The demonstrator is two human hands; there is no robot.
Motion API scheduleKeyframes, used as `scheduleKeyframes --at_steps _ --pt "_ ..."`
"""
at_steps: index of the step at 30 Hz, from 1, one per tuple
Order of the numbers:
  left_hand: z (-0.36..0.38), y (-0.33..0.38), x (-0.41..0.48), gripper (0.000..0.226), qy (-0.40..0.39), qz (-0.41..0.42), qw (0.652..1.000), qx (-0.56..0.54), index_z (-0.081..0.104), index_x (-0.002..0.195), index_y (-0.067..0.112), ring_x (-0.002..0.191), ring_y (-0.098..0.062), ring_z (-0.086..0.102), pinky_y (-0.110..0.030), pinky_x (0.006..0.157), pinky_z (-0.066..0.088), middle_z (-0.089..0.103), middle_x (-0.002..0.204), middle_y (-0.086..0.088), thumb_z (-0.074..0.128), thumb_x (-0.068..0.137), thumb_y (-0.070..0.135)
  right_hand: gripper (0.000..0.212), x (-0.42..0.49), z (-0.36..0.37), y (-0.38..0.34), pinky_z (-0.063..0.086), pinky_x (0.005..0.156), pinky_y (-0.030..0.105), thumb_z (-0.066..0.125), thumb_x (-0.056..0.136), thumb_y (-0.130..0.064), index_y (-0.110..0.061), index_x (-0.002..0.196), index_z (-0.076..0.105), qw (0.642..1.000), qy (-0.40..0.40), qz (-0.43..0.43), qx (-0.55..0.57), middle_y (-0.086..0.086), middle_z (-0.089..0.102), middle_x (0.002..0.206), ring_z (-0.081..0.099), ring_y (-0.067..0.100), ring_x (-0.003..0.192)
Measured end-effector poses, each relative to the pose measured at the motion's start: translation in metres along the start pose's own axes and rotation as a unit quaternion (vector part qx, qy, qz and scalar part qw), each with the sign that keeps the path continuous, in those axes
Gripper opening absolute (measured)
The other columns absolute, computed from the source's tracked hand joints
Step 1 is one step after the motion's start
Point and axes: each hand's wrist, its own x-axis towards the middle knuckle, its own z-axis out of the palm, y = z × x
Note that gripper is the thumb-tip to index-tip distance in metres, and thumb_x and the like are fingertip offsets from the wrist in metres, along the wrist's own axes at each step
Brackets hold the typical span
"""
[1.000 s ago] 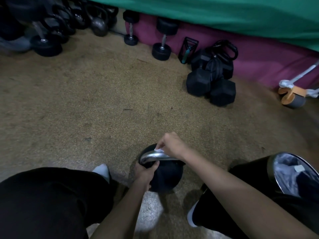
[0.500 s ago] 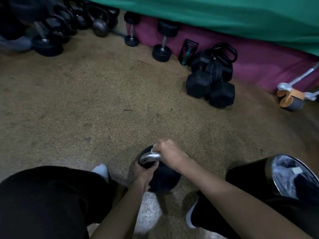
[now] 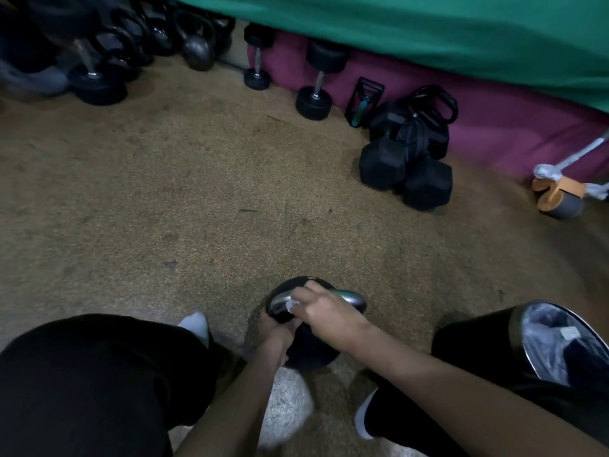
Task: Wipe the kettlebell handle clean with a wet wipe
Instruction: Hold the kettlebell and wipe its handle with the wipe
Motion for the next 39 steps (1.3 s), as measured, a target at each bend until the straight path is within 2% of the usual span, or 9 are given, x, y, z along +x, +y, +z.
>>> scheduleKeyframes --at_steps 5,11,15,17,20,25,27,31,39 --pt "0.003 0.0 0.001 0.093 0.011 -0.012 1.0 0.022 0.033 0.151 0.025 0.121 -0.04 0.057 -0.036 0.051 0.053 0.055 0.141 -0.01 0.085 0.075 0.041 0.011 -0.01 -0.006 0.011 0.052 0.064 0.027 0.066 0.074 -0.004 -0.005 0.085 0.07 0.999 0.024 -0.009 -0.03 0.006 0.06 0.092 0.056 0.023 0.088" --pt "0.005 0.002 0.002 0.062 0.041 0.006 0.999 -0.019 0.06 0.128 0.009 0.096 -0.033 0.07 -0.039 0.073 0.058 0.071 0.112 -0.015 0.076 0.072 0.032 0.005 -0.006 0.015 0.004 0.052 0.06 0.029 0.068 0.077 -0.013 -0.009 0.075 0.068 0.994 0.035 -0.085 -0.059 0.0 0.06 0.088 0.053 0.019 0.081" --pt "0.005 -0.002 0.001 0.079 0.031 0.014 0.999 0.004 0.057 0.129 0.021 0.095 -0.029 0.07 -0.038 0.067 0.059 0.072 0.111 -0.008 0.081 0.057 0.042 0.007 -0.019 0.01 0.014 0.052 0.065 0.029 0.067 0.08 -0.016 -0.01 0.08 0.07 0.988 0.042 -0.118 -0.093 -0.001 0.062 0.094 0.056 0.018 0.084" --pt "0.004 -0.002 -0.001 0.079 0.027 0.023 0.999 -0.006 0.055 0.132 0.021 0.1 -0.03 0.068 -0.044 0.075 0.06 0.071 0.115 -0.008 0.08 0.061 0.042 0.006 -0.019 0.012 0.016 0.053 0.067 0.029 0.071 0.078 -0.017 -0.011 0.081 0.071 0.985 0.04 -0.132 -0.104 -0.001 0.062 0.095 0.051 0.018 0.088" --pt "0.004 -0.005 0.002 0.093 0.025 0.038 0.999 -0.016 0.054 0.131 0.023 0.104 -0.03 0.067 -0.052 0.085 0.058 0.069 0.118 -0.008 0.069 0.046 0.057 0.007 -0.006 0.017 0.014 0.052 0.068 0.028 0.074 0.076 -0.018 -0.013 0.078 0.072 0.983 0.031 -0.149 -0.1 -0.003 0.062 0.092 0.041 0.016 0.089" --pt "0.003 -0.003 0.0 0.103 0.025 0.046 0.999 -0.004 0.055 0.13 0.021 0.109 -0.03 0.066 -0.055 0.09 0.056 0.069 0.122 -0.007 0.076 0.036 0.06 0.013 0.015 -0.001 0.019 0.051 0.06 0.032 0.059 0.083 -0.015 -0.01 0.092 0.068 0.995 0.007 -0.087 -0.047 0.001 0.058 0.093 0.049 0.018 0.09" --pt "0.0 0.002 -0.01 0.094 0.02 0.035 0.999 -0.007 0.051 0.135 0.021 0.116 -0.032 0.062 -0.055 0.095 0.054 0.065 0.129 -0.006 0.087 0.053 0.051 0.019 0.011 -0.006 0.025 0.052 0.061 0.035 0.054 0.085 -0.012 -0.009 0.099 0.067 0.996 -0.019 -0.078 -0.038 0.004 0.058 0.099 0.051 0.022 0.094" --pt "-0.002 0.006 -0.014 0.085 0.015 0.021 1.0 0.001 0.044 0.145 0.02 0.125 -0.033 0.056 -0.054 0.098 0.052 0.057 0.14 -0.009 0.086 0.072 0.035 0.005 0.007 -0.008 0.022 0.042 0.052 0.022 0.068 0.075 -0.008 -0.011 0.079 0.069 0.992 -0.036 -0.116 -0.029 0.0 0.062 0.086 0.057 0.019 0.082" --pt "-0.001 0.004 -0.016 0.089 0.016 0.034 0.999 -0.036 0.051 0.136 0.028 0.126 -0.03 0.054 -0.056 0.1 0.05 0.059 0.137 -0.001 0.092 0.059 0.048 0.013 0.026 -0.006 0.041 0.052 0.072 0.034 0.07 0.079 -0.014 -0.014 0.091 0.074 0.997 -0.017 -0.038 0.07 0.0 0.066 0.094 0.059 0.021 0.087"
